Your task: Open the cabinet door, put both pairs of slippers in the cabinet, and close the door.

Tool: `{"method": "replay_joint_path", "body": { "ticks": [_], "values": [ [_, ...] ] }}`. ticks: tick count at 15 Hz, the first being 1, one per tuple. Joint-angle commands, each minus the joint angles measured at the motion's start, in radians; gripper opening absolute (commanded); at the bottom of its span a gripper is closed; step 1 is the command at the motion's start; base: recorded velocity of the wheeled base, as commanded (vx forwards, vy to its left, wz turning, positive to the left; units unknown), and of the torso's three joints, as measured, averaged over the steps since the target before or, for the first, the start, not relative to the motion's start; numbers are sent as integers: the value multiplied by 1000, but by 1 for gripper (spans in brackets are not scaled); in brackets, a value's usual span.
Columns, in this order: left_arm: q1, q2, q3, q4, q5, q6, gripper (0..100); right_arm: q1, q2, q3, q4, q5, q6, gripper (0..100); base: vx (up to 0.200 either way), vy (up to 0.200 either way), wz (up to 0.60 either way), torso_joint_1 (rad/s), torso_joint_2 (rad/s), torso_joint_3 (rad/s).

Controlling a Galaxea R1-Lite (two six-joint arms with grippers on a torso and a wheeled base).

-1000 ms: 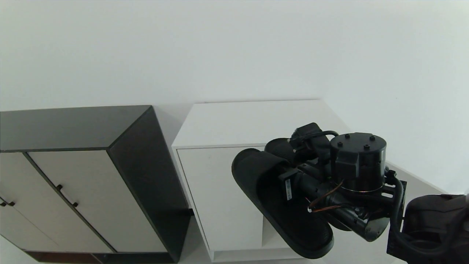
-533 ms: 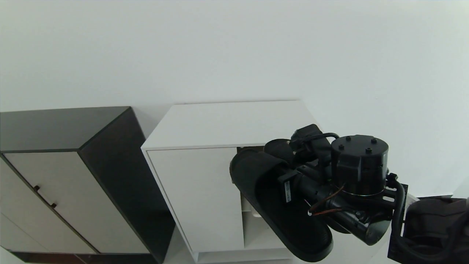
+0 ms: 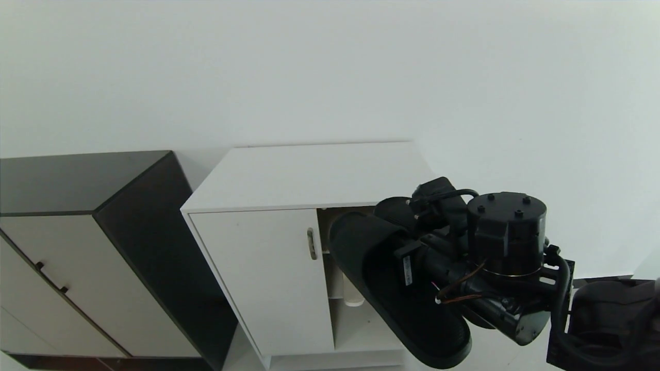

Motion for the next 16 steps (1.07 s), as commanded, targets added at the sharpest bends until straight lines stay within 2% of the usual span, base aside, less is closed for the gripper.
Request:
{"method": "replay_joint_path", "body": {
  "ticks": [1, 10, 16],
  "values": [
    [0, 1, 0, 0, -1, 0, 0, 0, 3, 4, -1, 1, -1, 0, 0, 0, 0, 0, 0, 0],
    [0, 1, 0, 0, -1, 0, 0, -3, 5, 8, -1, 4, -13, 0, 0, 0, 0, -9, 20, 12],
    [0, 0, 0, 0, -1, 0, 0, -3, 8, 8, -1, 4, -13, 0, 0, 0, 0, -196, 478, 278]
  ]
}}
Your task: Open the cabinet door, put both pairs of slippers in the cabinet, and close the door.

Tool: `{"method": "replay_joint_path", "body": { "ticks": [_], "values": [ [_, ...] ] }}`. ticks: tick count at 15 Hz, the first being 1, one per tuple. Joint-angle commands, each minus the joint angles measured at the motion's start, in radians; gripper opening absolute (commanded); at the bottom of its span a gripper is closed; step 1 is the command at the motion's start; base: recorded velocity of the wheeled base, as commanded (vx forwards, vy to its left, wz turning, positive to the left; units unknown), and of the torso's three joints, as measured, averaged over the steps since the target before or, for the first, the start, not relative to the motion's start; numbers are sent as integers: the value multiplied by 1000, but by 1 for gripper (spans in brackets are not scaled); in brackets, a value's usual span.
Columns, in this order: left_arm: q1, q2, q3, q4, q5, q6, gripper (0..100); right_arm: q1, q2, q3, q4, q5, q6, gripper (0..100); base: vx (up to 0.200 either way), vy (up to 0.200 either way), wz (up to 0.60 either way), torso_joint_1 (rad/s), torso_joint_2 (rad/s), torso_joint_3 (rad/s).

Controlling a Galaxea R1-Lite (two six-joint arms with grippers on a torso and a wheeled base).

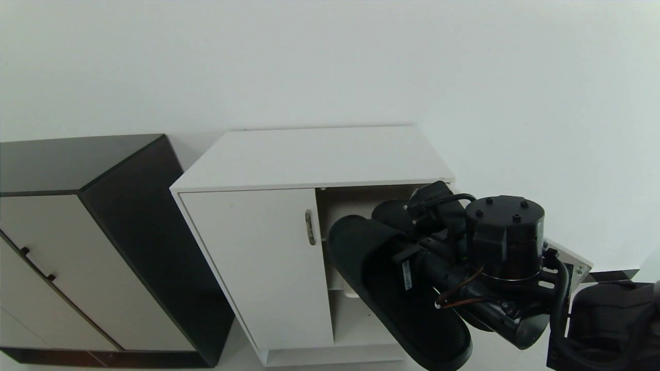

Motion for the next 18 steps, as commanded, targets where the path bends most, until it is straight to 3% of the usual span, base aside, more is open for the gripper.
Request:
{"method": "replay_joint_path", "body": {
  "ticks": [1, 18],
  "values": [
    [0, 0, 0, 0, -1, 0, 0, -2, 4, 0, 0, 0, 0, 0, 0, 0, 0, -217, 540, 320],
    [0, 0, 0, 0, -1, 0, 0, -6, 25, 9, -17, -2, 0, 0, 0, 0, 0, -147, 480, 330]
  ]
}}
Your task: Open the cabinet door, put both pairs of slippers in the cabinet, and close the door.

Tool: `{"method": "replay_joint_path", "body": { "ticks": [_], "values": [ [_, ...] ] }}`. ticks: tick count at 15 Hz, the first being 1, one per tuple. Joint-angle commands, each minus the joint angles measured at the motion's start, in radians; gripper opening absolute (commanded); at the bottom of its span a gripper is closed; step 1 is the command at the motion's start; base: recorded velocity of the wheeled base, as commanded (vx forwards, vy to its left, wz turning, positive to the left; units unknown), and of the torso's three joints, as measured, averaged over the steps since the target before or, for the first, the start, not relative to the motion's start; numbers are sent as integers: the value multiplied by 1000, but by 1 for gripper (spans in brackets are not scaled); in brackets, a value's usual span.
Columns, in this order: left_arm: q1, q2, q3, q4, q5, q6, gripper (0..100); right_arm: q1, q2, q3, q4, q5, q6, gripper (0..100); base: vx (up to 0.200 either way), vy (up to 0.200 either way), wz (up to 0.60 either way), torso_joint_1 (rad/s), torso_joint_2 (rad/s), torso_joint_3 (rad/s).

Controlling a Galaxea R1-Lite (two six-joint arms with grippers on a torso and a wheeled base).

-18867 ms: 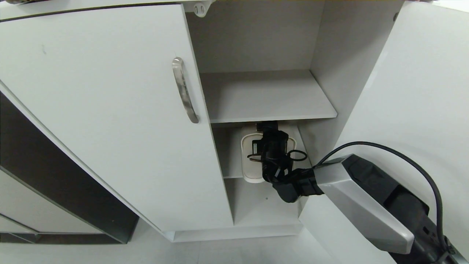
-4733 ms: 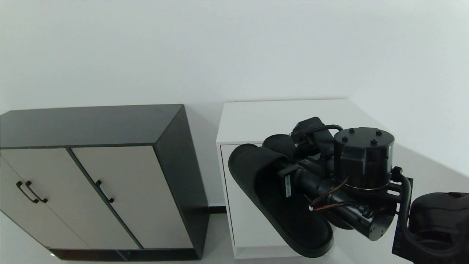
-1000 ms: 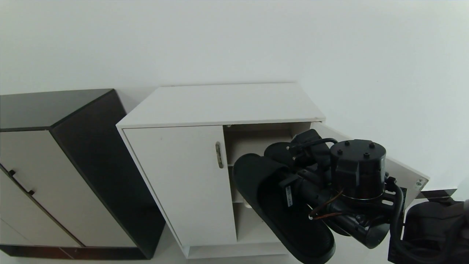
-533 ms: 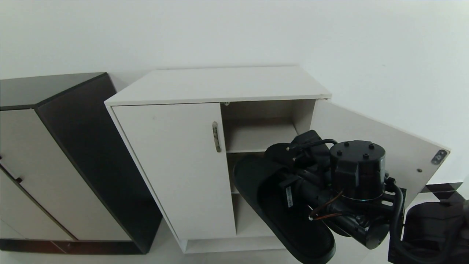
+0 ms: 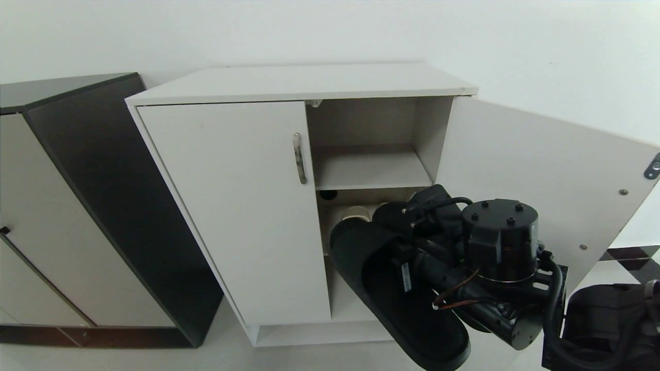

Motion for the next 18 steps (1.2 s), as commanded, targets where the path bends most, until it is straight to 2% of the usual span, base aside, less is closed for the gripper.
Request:
{"method": "replay_joint_path", "body": {
  "ticks": [1, 5, 11, 13, 15, 18],
  "values": [
    [0, 1, 0, 0, -1, 0, 0, -4, 15, 2, -14, 0, 0, 0, 0, 0, 0, -46, 442, 393],
    [0, 1, 0, 0, -1, 0, 0, -5, 22, 5, -30, 0, -2, 0, 0, 0, 0, -27, 370, 342],
    [0, 1, 0, 0, -1, 0, 0, -5, 38, 5, -33, -2, -17, 0, 0, 0, 0, 2, 33, 27],
    [0, 0, 0, 0, -1, 1, 0, 1, 58, -12, -45, -52, -58, 0, 0, 0, 0, 0, 0, 0],
    [0, 1, 0, 0, -1, 3, 0, 18, 113, -190, 3, -246, -32, 0, 0, 0, 0, 0, 0, 0],
    [0, 1, 0, 0, -1, 4, 0, 42, 118, -432, 279, -377, 41, 0, 0, 0, 0, 0, 0, 0]
  ]
}}
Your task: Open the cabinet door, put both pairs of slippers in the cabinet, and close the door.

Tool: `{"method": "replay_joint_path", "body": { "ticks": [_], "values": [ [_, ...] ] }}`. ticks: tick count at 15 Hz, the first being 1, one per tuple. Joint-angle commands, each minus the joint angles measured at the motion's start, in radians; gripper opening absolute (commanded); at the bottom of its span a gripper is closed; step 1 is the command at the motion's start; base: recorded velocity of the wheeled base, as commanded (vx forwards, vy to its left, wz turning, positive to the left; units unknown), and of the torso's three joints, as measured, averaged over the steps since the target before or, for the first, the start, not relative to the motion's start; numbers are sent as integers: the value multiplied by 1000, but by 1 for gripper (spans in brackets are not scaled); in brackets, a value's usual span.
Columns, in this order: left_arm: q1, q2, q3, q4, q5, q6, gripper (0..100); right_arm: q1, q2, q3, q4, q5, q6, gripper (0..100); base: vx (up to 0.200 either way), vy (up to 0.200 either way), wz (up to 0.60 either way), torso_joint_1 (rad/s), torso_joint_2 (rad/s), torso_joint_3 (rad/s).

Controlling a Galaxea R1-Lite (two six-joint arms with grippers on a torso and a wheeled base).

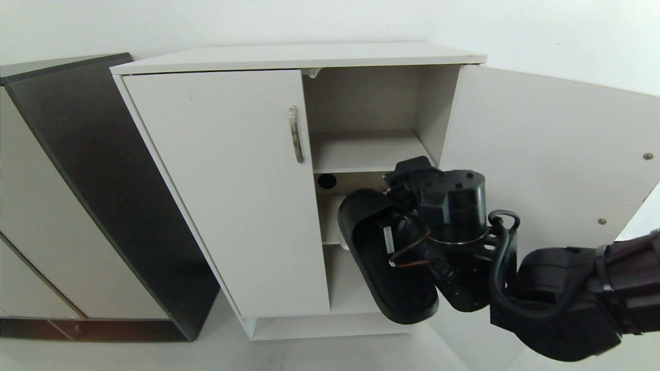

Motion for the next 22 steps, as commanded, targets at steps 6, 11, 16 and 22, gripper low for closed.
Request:
{"method": "replay_joint_path", "body": {
  "ticks": [6, 11, 16, 22],
  "values": [
    [0, 1, 0, 0, 0, 0, 0, 32, 45, -340, 266, -131, 97, 0, 0, 0, 0, 0, 0, 0],
    [0, 0, 0, 0, 0, 0, 0, 32, 57, -340, 325, -114, 207, 0, 0, 0, 0, 0, 0, 0],
    [0, 1, 0, 0, 0, 0, 0, 26, 71, -342, 326, -108, 201, 0, 0, 0, 0, 0, 0, 0],
    [0, 1, 0, 0, 0, 0, 0, 24, 71, -347, 326, -108, 196, 0, 167, 0, 0, -1, 2, 3]
  ]
}}
